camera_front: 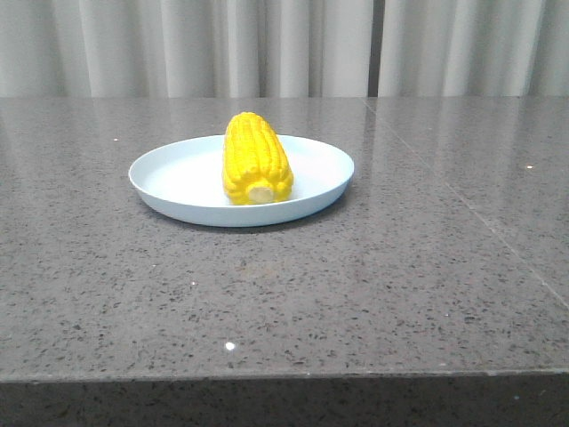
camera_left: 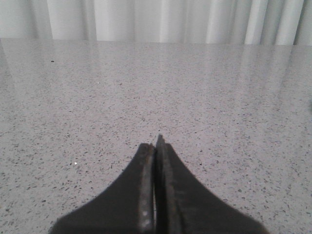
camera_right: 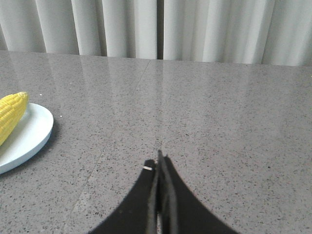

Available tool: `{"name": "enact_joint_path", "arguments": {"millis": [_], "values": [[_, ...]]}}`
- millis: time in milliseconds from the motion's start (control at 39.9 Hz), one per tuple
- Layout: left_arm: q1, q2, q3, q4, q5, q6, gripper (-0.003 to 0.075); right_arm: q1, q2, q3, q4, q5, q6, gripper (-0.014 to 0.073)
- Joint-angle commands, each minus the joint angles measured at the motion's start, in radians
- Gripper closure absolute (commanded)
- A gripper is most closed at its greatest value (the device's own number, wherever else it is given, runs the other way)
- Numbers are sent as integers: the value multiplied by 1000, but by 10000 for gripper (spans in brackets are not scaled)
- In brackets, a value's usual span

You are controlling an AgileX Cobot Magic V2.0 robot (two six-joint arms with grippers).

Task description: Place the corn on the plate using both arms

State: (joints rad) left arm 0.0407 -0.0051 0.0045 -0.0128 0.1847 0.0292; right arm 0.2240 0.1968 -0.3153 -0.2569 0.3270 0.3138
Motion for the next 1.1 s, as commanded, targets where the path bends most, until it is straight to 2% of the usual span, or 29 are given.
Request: {"name": "enact_joint_path", "arguments": {"millis": [0, 326, 551, 676, 826, 1077], "values": [[1, -19, 3, -9, -89, -3, 741, 0, 11, -28, -21, -80, -8, 662], [1, -19, 3, -9, -89, -3, 741, -7, 8, 9, -33, -108, -36, 662], [1, -19, 3, -9, -89, -3, 741, -135, -66, 156, 203, -190, -293, 662], [1, -19, 3, -9, -89, -3, 741, -189, -140, 259, 288, -199, -300, 662], [1, -19, 3, -9, -89, -3, 741, -211, -208, 336, 292, -217, -300, 662], [1, -19, 3, -9, -89, -3, 741, -215, -225, 338, 292, -204, -300, 662]]}}
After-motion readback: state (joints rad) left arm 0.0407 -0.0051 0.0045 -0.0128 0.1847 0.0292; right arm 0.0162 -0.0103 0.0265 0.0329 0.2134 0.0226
